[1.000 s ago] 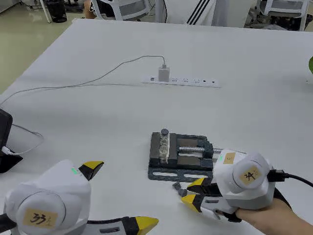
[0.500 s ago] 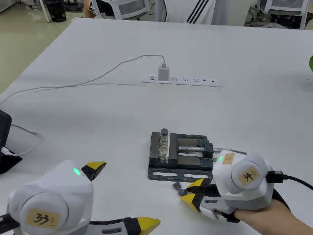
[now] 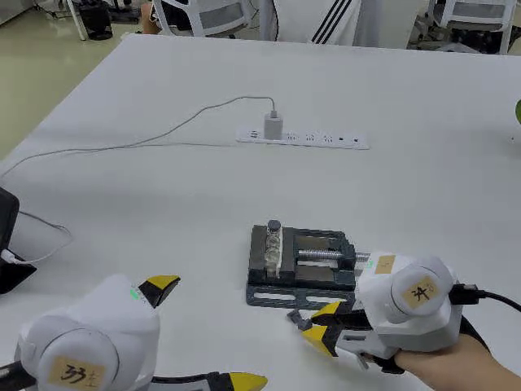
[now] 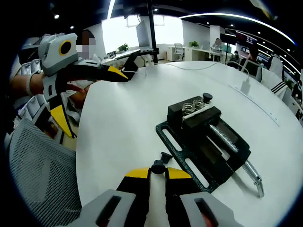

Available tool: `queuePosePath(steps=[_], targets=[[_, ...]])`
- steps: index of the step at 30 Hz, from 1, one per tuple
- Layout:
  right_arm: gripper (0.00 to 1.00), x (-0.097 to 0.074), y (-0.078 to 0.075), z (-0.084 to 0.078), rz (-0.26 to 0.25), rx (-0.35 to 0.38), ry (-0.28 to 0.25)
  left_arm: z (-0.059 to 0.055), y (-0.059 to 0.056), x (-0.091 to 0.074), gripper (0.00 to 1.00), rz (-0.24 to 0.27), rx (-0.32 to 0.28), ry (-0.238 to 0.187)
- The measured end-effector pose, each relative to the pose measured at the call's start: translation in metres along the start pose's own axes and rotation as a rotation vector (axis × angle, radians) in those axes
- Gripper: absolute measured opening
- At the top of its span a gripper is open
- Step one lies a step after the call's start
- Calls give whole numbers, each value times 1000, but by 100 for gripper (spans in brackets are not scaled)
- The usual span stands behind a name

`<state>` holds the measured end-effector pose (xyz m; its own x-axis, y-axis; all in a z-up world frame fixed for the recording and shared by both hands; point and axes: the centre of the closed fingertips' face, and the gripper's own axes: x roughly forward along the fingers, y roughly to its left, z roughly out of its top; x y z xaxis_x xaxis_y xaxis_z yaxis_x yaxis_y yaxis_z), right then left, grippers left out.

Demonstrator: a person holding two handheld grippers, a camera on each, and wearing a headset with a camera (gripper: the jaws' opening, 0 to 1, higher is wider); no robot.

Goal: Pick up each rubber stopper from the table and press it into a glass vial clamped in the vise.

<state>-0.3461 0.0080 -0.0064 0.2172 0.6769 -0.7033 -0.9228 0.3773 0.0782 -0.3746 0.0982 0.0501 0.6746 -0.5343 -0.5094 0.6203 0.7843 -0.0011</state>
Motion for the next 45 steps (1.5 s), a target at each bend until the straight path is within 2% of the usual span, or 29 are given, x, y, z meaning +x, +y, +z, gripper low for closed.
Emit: queuePosePath(steps=[9, 14, 21, 23, 30, 36, 42, 45], targets=[[7, -25, 2, 11, 44, -66, 32, 10, -6, 9, 83, -46, 72, 9], [7, -37, 6, 16, 74, -118, 67, 17, -17, 17, 78, -102, 165, 26], [7, -46, 12, 28, 103, -170, 86, 26, -27, 25, 70, -158, 235, 33], [7, -48, 16, 32, 113, -185, 92, 28, -31, 27, 65, -183, 261, 38], [7, -50, 29, 36, 146, -256, 116, 33, -48, 32, 39, -271, 378, 48], [7, -49, 43, 36, 183, -301, 140, 34, -62, 34, 25, -333, 452, 54], [7, -47, 52, 37, 201, -334, 146, 31, -73, 35, 14, -383, 506, 72], [7, -46, 55, 37, 210, -342, 148, 30, -74, 36, 10, -391, 515, 75]])
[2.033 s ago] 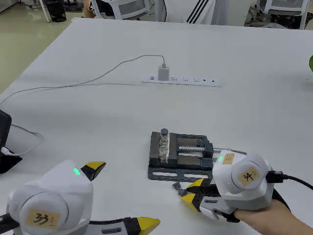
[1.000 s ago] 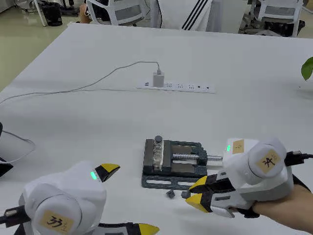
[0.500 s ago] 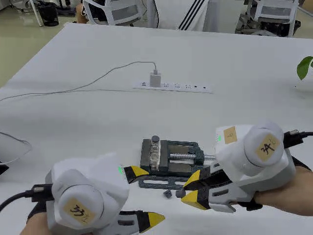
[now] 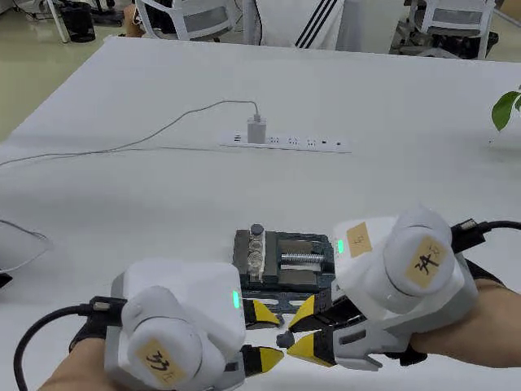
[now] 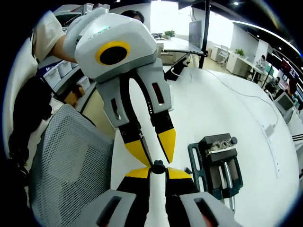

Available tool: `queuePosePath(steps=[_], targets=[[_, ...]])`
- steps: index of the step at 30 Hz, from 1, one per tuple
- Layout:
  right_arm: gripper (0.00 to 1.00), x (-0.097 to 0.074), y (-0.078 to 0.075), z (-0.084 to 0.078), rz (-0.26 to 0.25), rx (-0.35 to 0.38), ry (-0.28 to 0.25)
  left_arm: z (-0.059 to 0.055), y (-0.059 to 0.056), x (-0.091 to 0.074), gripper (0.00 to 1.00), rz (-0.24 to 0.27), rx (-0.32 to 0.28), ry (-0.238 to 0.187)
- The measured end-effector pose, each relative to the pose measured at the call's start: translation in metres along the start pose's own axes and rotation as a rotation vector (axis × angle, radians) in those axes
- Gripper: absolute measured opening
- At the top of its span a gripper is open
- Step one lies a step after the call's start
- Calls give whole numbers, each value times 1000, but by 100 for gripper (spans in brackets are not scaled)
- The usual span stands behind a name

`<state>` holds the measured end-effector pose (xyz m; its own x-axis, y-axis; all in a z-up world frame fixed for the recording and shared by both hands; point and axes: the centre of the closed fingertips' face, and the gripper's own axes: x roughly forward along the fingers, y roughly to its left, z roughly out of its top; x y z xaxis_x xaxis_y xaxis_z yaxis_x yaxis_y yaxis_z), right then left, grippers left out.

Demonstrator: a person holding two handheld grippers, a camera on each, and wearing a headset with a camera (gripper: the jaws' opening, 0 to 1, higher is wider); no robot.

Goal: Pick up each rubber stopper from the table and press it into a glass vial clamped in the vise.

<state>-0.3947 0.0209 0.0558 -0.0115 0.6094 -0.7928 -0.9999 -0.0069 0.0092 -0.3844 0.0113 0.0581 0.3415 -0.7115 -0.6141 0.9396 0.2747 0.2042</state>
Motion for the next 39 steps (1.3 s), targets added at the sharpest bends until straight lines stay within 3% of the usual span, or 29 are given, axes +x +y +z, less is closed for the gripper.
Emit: queuePosePath(steps=[10, 21, 35, 39], targets=[[7, 0, 2, -3, 10, -16, 11, 0, -6, 2, 5, -32, 11, 6], [7, 2, 7, -4, 35, -43, 42, -3, -12, 4, 5, -65, 71, 44], [8, -1, 6, 3, 29, -71, -2, -2, -7, -4, 3, -24, -9, -6], [15, -5, 3, 10, 22, -45, -36, -2, -4, -4, 3, -3, -7, -5]])
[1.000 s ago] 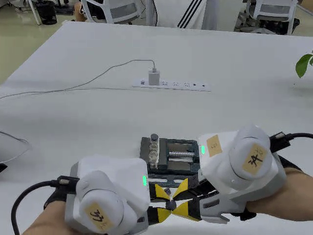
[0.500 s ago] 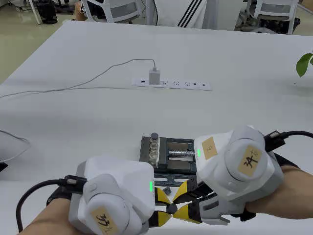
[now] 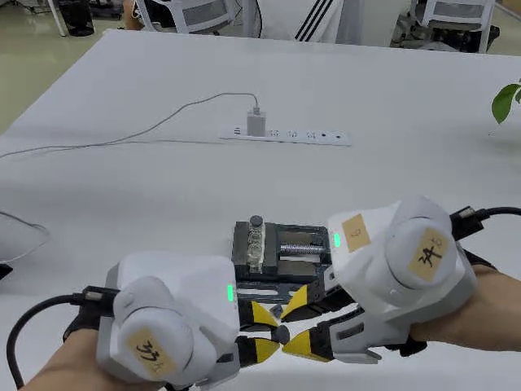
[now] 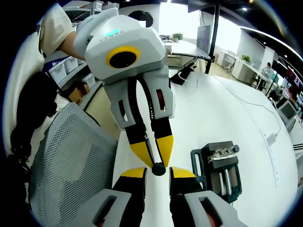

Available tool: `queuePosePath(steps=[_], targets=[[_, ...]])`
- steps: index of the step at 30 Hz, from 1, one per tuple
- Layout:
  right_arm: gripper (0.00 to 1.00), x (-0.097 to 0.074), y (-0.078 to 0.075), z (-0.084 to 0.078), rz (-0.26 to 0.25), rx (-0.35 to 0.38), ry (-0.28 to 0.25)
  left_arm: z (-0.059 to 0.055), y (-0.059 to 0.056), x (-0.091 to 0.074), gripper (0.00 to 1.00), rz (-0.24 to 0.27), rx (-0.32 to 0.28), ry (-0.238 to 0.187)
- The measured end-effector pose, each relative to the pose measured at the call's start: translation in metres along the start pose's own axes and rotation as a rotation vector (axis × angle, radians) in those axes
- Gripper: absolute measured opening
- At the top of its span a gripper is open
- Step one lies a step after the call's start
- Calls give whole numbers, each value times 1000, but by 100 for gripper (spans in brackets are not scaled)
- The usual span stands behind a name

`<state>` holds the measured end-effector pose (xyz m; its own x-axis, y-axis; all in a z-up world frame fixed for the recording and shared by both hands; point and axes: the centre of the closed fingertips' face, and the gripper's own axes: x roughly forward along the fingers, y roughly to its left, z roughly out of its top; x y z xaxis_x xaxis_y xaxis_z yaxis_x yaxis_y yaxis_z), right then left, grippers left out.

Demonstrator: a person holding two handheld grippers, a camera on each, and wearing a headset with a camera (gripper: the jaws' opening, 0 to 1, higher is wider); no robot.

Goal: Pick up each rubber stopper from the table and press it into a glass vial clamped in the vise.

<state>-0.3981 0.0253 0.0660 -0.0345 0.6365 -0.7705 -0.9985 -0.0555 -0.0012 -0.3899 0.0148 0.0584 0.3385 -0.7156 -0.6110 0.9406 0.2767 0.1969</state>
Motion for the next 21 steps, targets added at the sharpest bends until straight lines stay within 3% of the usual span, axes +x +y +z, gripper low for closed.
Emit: queuePosePath(steps=[4, 14, 21], targets=[[12, -4, -3, 5, -2, 30, -31, 3, 4, -1, 3, 28, -4, -17], [9, -7, -7, 0, -13, 37, -20, 9, 8, -5, 3, 63, -21, -51], [9, -7, -6, 0, -11, 38, -21, 9, 8, -5, 3, 68, -15, -53]])
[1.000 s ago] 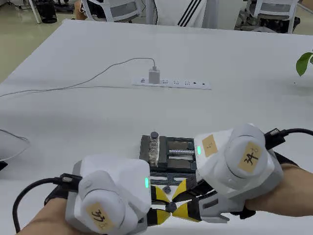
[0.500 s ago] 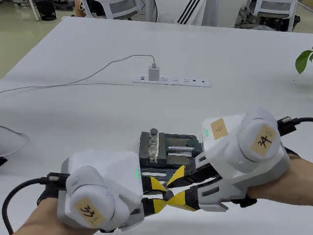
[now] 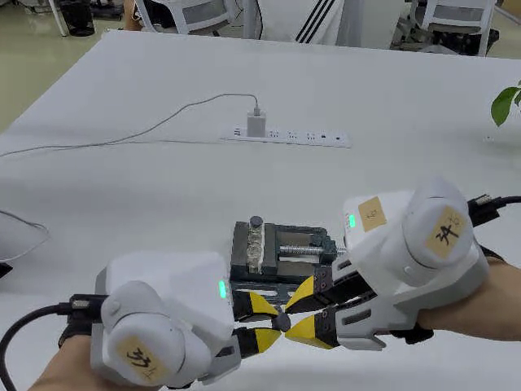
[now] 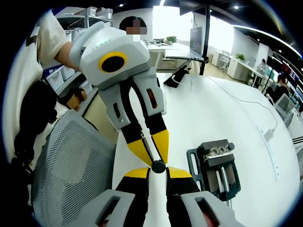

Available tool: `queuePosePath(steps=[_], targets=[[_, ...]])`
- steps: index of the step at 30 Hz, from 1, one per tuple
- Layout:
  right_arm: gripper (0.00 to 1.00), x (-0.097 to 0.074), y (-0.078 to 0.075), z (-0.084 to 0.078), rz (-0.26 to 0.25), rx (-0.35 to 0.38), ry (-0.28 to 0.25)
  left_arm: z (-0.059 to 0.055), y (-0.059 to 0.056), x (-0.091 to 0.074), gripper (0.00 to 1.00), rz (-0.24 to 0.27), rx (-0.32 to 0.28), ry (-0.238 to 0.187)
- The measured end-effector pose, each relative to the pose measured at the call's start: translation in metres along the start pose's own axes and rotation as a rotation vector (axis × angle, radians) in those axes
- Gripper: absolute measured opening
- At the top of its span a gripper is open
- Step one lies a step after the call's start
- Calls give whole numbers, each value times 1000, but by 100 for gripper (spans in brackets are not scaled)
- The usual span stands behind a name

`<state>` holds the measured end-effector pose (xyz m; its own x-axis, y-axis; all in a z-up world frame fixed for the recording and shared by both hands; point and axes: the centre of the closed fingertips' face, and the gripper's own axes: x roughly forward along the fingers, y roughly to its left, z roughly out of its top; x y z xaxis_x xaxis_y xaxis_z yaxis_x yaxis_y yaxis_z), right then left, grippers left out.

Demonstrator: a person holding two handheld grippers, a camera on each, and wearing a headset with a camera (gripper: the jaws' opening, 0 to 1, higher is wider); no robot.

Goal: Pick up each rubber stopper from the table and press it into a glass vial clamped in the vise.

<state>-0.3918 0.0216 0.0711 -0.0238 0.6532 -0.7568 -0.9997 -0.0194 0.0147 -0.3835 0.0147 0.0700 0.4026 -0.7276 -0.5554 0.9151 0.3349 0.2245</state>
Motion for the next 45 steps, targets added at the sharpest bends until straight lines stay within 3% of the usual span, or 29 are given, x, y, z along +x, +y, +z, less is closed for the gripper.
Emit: queuePosePath(steps=[19, 26, 45], targets=[[8, 1, 0, -1, -9, -24, 20, 1, -1, 2, 3, 8, -40, -8], [8, 1, -1, 0, -15, 0, 14, 1, 0, 1, 3, 22, -65, -19], [6, -2, -3, 3, 27, 14, 25, 3, 3, 1, 4, 29, -78, -47]])
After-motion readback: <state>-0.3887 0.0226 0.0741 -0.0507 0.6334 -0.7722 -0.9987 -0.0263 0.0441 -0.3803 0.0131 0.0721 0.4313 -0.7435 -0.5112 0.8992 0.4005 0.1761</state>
